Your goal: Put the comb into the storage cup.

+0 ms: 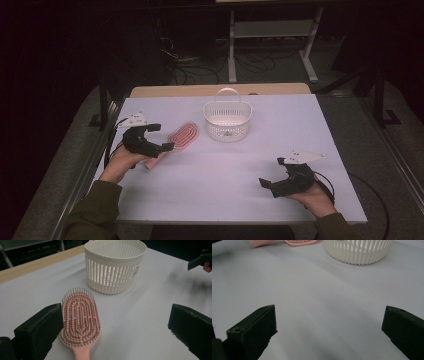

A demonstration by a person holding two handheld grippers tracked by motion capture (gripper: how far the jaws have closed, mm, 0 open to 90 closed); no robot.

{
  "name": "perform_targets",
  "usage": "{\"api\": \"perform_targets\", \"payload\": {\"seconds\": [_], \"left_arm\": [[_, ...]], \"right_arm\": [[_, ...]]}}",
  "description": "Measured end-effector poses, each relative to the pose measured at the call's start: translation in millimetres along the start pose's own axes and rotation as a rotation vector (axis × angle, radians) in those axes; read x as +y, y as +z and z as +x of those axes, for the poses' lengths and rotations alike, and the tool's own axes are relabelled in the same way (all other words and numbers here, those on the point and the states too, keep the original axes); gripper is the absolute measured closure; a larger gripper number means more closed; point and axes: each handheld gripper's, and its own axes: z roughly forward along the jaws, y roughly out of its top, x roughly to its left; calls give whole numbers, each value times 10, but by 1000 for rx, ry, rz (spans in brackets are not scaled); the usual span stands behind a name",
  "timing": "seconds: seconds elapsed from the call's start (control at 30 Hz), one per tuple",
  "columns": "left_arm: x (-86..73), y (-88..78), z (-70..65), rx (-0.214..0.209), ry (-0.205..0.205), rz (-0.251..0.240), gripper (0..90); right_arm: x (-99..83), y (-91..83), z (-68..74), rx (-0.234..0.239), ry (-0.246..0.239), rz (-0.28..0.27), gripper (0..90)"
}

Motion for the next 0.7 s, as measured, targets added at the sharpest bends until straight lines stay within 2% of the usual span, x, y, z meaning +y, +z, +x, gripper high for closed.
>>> {"api": "perform_targets", "payload": {"seconds": [0.7], "left_arm": [[63, 122, 150, 25, -18, -21, 0]], "right_arm": [[-1, 8, 3, 4, 5, -3, 0]]}}
